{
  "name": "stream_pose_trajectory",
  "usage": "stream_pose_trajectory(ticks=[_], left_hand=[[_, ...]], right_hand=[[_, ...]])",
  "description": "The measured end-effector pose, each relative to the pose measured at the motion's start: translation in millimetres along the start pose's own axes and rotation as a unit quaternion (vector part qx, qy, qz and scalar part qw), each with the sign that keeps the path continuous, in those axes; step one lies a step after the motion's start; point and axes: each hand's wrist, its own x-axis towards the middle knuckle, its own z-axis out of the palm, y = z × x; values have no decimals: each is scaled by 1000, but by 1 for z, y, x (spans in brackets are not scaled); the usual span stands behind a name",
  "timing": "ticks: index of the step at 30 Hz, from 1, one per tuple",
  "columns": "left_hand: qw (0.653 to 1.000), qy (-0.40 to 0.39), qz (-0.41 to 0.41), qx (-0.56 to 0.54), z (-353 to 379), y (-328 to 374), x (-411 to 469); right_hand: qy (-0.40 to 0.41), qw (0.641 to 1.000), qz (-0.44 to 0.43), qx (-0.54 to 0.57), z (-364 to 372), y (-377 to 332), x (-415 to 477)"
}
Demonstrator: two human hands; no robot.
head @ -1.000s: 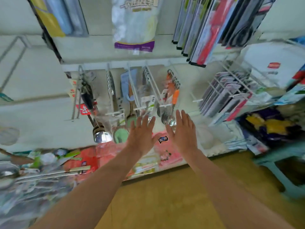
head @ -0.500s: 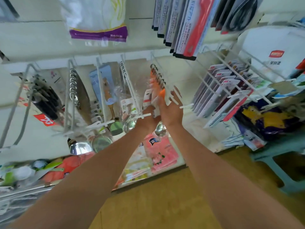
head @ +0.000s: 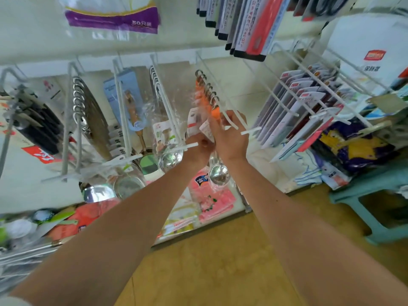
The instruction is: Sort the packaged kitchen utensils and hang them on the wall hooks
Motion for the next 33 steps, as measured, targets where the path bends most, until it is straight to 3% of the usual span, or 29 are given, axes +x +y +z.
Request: stream_pose_trajectory(ticks=[3,12,23,28,33], left_hand=[[997,-15,25,-69,0,-7,-10],[991,-99,74,-50,-7,-10,-54],[977,-175,19,-120,-5,-19,-141],[982,-175,42,-56,-11,-42,-180],[988,-144,22,-47,-62,-74,-213]], right_hand=[[-4,999,35,29,-4,-6,-5],[-5,997,74,-18,-39,-21,-38],[3,996,87,11,-85,-37,-107],[-13,994,102,30,-92,-45,-147],[-60,990,115,56,-51,-71,-195]])
